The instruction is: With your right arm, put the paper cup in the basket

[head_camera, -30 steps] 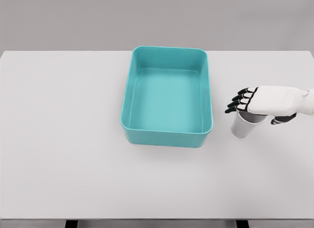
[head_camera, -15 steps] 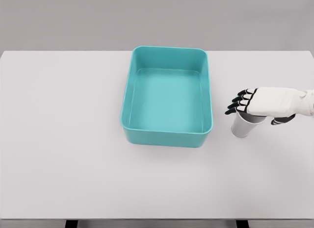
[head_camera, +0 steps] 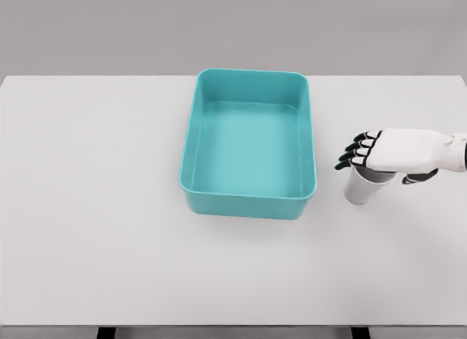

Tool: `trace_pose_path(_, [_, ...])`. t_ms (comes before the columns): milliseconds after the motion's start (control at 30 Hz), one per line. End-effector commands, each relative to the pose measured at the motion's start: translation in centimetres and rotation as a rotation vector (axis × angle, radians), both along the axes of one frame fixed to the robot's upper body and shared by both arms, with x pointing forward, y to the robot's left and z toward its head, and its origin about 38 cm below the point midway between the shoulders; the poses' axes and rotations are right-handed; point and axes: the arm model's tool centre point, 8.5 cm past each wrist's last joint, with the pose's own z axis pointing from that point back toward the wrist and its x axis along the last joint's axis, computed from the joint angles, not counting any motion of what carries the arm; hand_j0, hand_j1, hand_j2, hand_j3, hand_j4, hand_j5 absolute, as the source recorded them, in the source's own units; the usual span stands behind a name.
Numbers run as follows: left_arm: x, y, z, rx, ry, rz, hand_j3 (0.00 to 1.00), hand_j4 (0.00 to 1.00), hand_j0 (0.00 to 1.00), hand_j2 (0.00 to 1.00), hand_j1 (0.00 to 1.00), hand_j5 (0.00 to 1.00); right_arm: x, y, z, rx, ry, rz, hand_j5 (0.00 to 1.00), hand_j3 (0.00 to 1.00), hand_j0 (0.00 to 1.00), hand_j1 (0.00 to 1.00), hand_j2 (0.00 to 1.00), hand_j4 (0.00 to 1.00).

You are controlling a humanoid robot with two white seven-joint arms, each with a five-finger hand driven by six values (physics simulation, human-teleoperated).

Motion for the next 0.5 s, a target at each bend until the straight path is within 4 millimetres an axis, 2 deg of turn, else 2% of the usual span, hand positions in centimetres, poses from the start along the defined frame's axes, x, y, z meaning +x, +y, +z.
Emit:
trace_pose_path(0, [-0.01,0.01,0.00,0.000,0.001,0.000,1.00,1.00,1.00,1.00,1.00,1.00,0.03,-0.06,0.03,-0.001,-0.001,-0.004,0.96,0.96,0.96,0.96,0.96,0.96])
trace_pose_path(33, [-0.01,0.01,0.00,0.000,0.001,0.000,1.00,1.00,1.00,1.00,1.00,1.00,0.04,-0.07,0.03,0.000,-0.001,-0.005,0.91,0.91,0.91,0.91,0.91,0.91])
trace_pose_path(267, [-0.01,0.01,0.00,0.000,0.001,0.000,1.00,1.00,1.00,1.00,1.00,1.00,0.05,-0.08,0.04,0.000,-0.001,-0.007,0.78,0.78,0.78,0.78,0.78,0.78])
trace_pose_path(467, [0.00,0.01,0.00,0.000,-0.001,0.000,1.00,1.00,1.00,1.00,1.00,1.00,0.09,-0.03,0.08,0.001,-0.003,-0.007,0.75,0.75,0.75,0.75,0.75,0.75])
